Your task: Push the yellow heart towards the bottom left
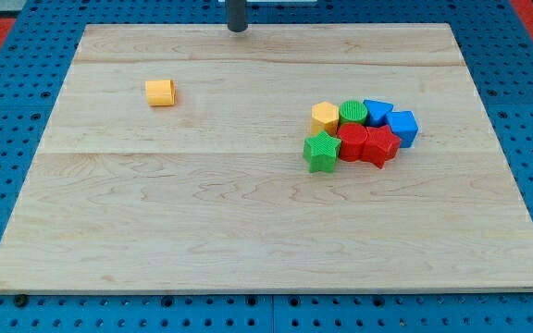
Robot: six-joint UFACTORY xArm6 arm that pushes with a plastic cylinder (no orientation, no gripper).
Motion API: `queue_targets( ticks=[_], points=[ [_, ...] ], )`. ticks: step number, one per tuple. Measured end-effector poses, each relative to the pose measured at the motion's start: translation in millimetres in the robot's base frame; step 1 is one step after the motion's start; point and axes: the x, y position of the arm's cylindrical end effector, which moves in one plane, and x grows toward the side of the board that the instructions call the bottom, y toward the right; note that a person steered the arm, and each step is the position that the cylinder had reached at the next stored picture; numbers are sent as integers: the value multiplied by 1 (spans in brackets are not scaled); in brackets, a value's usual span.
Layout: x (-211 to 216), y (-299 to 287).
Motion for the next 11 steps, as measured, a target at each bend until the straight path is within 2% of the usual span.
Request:
queue_targets(
  ticks=[2, 3, 4, 5, 6, 8, 9, 10, 11],
  points=[
    [91, -41],
    [123, -62],
    [115, -64],
    [133, -112],
    [170, -153],
    [245, -151],
    [244, -152],
    [220, -160],
    [256, -160]
  ],
)
